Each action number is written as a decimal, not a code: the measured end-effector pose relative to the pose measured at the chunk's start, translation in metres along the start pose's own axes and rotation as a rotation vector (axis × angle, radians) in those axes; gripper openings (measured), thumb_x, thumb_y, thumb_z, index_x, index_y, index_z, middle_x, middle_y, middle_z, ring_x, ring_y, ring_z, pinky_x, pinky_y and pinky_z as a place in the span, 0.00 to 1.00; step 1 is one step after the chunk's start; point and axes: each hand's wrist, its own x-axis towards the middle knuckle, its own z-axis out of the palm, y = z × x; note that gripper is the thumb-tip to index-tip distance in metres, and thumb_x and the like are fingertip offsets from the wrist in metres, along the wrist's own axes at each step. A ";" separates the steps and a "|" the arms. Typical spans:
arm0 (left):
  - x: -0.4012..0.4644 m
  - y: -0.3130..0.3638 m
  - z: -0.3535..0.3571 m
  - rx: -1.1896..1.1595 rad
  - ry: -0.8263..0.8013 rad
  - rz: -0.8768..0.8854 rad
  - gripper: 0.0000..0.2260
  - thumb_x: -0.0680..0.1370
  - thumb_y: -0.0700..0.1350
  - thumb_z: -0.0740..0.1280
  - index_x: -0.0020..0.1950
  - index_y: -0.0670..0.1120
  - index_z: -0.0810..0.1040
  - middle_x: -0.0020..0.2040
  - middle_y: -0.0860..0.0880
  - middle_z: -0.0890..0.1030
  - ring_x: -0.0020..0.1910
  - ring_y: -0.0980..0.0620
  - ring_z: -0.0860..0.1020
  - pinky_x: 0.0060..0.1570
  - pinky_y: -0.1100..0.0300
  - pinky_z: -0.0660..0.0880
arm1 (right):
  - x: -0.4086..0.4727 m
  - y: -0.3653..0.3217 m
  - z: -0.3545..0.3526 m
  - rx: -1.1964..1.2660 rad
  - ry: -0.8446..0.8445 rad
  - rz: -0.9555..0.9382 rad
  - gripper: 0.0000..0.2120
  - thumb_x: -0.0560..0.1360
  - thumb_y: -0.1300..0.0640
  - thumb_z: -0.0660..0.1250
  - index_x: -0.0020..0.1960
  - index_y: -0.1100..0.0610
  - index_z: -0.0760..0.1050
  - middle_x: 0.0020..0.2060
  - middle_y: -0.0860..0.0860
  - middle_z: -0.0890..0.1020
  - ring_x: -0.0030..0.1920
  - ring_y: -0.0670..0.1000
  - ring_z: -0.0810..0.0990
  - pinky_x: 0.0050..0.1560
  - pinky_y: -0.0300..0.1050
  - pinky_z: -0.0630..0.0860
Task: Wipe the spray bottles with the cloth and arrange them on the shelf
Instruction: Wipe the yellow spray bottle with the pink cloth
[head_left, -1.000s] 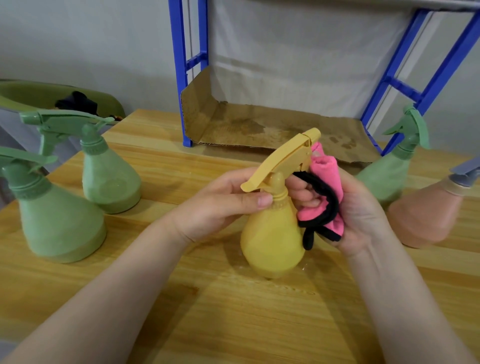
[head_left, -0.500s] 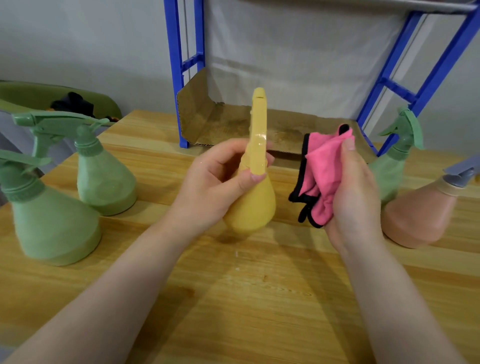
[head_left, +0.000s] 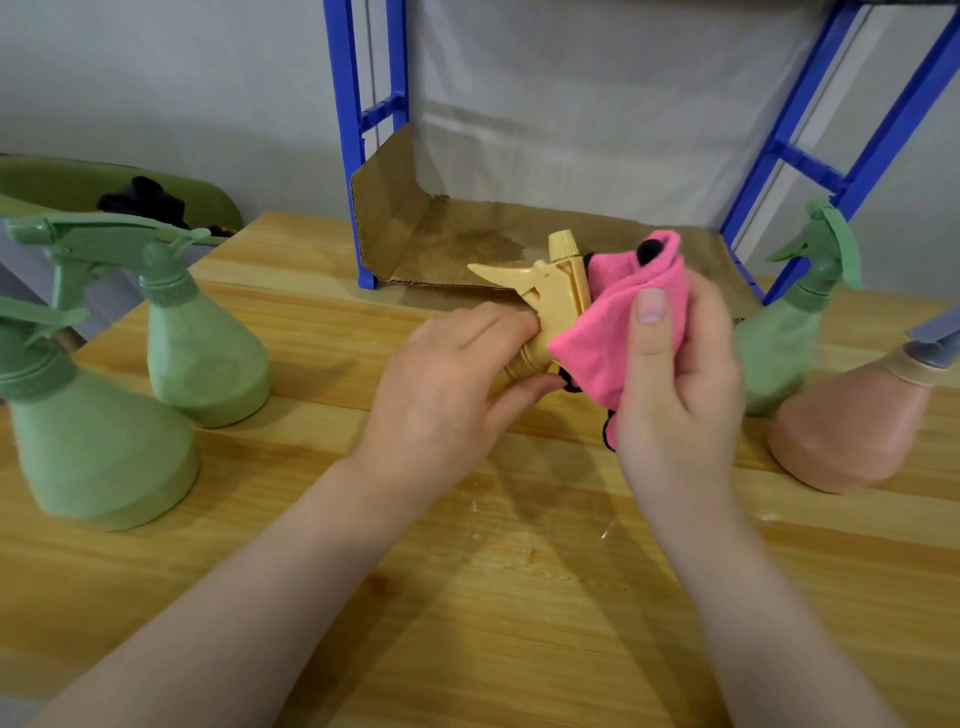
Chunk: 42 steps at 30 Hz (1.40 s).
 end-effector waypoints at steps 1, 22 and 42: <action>0.000 0.000 0.001 0.033 -0.007 0.006 0.16 0.76 0.53 0.67 0.55 0.42 0.79 0.51 0.48 0.82 0.48 0.48 0.77 0.45 0.54 0.72 | -0.002 0.002 0.001 -0.024 -0.045 0.023 0.11 0.82 0.53 0.59 0.63 0.56 0.71 0.48 0.36 0.79 0.47 0.33 0.77 0.46 0.26 0.70; -0.004 0.007 0.000 -0.032 -0.196 0.033 0.17 0.75 0.45 0.66 0.63 0.44 0.77 0.57 0.48 0.80 0.52 0.47 0.79 0.47 0.53 0.77 | -0.002 0.008 -0.001 -0.425 -0.066 0.027 0.16 0.79 0.40 0.60 0.46 0.52 0.75 0.30 0.41 0.75 0.35 0.40 0.75 0.32 0.29 0.66; -0.001 0.005 -0.004 -0.230 0.008 -0.063 0.15 0.76 0.41 0.67 0.62 0.39 0.79 0.59 0.46 0.81 0.58 0.51 0.78 0.57 0.56 0.77 | -0.010 -0.001 0.006 -0.080 -0.168 0.038 0.10 0.76 0.52 0.69 0.51 0.49 0.67 0.38 0.39 0.79 0.38 0.39 0.79 0.36 0.29 0.71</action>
